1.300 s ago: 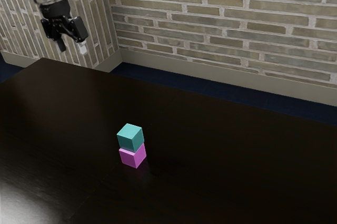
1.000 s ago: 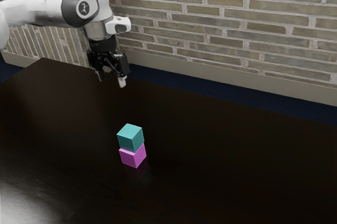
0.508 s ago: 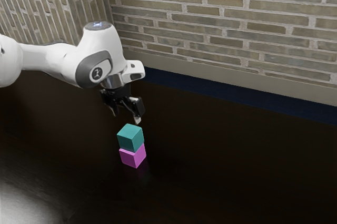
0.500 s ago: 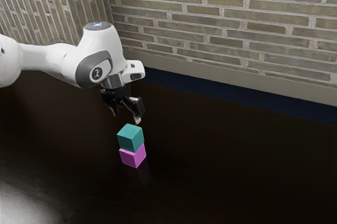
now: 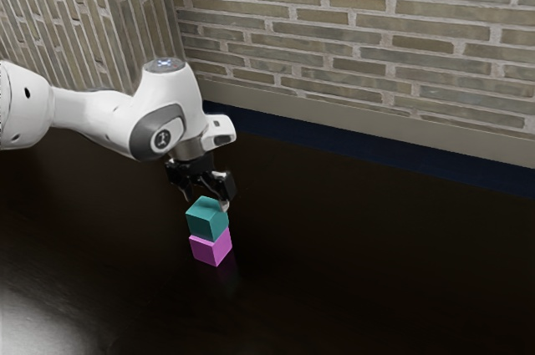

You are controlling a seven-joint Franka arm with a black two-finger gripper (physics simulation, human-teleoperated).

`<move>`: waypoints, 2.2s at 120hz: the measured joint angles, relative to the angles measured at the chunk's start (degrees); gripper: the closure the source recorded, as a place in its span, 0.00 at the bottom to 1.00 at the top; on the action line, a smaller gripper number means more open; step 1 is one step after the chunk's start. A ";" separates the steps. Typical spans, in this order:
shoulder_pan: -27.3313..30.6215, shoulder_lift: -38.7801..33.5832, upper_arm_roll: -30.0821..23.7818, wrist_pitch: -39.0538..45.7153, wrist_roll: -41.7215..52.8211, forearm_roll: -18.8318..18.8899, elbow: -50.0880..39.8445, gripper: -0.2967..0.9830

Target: Pick up the blue block with one arm, and put the blue block on the table with one arm

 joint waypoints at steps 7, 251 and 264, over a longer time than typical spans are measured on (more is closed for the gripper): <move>0.00 0.51 0.00 0.11 -0.27 0.00 -0.03 0.25; 10.96 6.81 0.89 2.62 3.51 -2.74 1.33 0.31; 8.59 3.61 1.32 -6.06 4.13 -4.39 15.48 0.29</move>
